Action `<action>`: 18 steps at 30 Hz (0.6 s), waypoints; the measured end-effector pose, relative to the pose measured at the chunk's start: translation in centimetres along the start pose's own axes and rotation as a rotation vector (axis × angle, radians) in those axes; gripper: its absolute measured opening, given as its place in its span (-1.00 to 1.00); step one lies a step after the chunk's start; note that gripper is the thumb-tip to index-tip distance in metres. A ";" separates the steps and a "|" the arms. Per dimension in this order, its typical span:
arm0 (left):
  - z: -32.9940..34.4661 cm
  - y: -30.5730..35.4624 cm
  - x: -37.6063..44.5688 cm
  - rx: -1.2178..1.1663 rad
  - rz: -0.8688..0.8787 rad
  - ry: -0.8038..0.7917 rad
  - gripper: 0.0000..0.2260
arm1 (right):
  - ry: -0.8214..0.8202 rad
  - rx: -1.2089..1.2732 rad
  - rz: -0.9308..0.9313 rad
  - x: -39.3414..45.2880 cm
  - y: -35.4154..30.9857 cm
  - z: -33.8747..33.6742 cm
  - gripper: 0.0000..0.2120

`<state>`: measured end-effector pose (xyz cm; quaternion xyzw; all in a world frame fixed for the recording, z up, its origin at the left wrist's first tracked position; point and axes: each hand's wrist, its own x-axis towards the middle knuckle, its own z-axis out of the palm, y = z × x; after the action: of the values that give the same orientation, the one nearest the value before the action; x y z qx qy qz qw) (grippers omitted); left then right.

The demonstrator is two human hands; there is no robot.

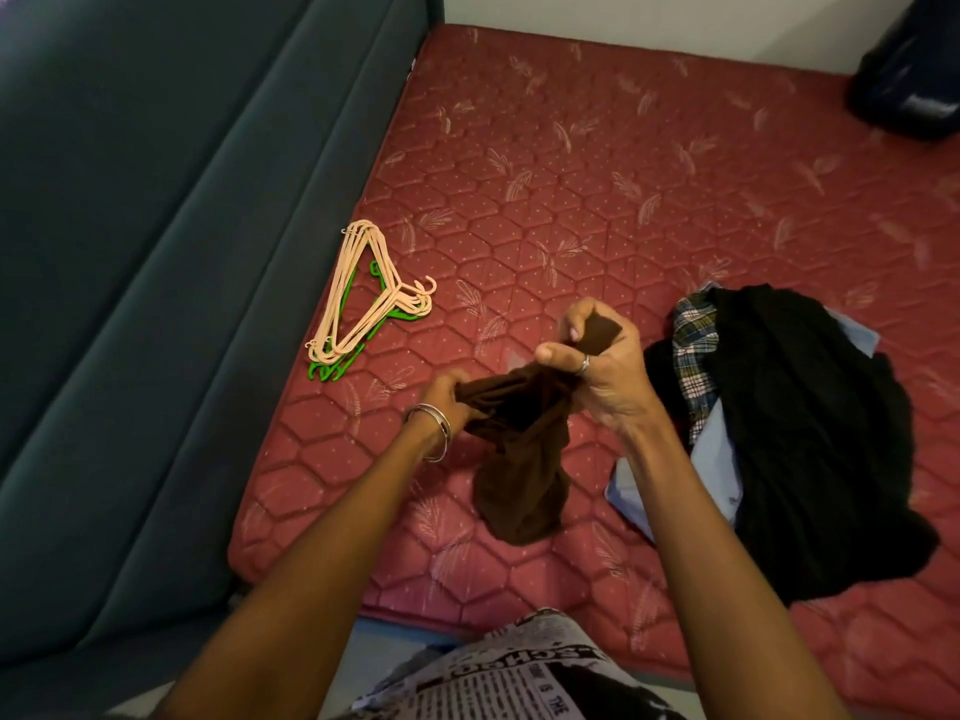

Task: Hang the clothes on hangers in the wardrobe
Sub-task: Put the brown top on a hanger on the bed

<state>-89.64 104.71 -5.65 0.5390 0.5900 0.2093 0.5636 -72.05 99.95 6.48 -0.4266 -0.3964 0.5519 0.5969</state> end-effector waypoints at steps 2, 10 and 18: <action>0.3 0.1 0.0 -0.140 -0.011 0.165 -0.56 | 0.054 -0.396 -0.029 0.0 0.2 -2.8 -0.60; -2.0 1.2 -0.9 0.118 0.280 -0.055 -0.51 | -0.492 -1.470 0.539 0.6 5.0 -8.7 -0.16; -1.7 2.6 -3.8 0.428 0.404 -0.137 -0.22 | -0.282 -0.678 0.615 -1.7 10.4 -6.1 -0.89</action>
<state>-90.92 102.82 -1.31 0.7647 0.4623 0.1513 0.4227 -69.79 98.09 -5.34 -0.6156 -0.4865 0.5952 0.1735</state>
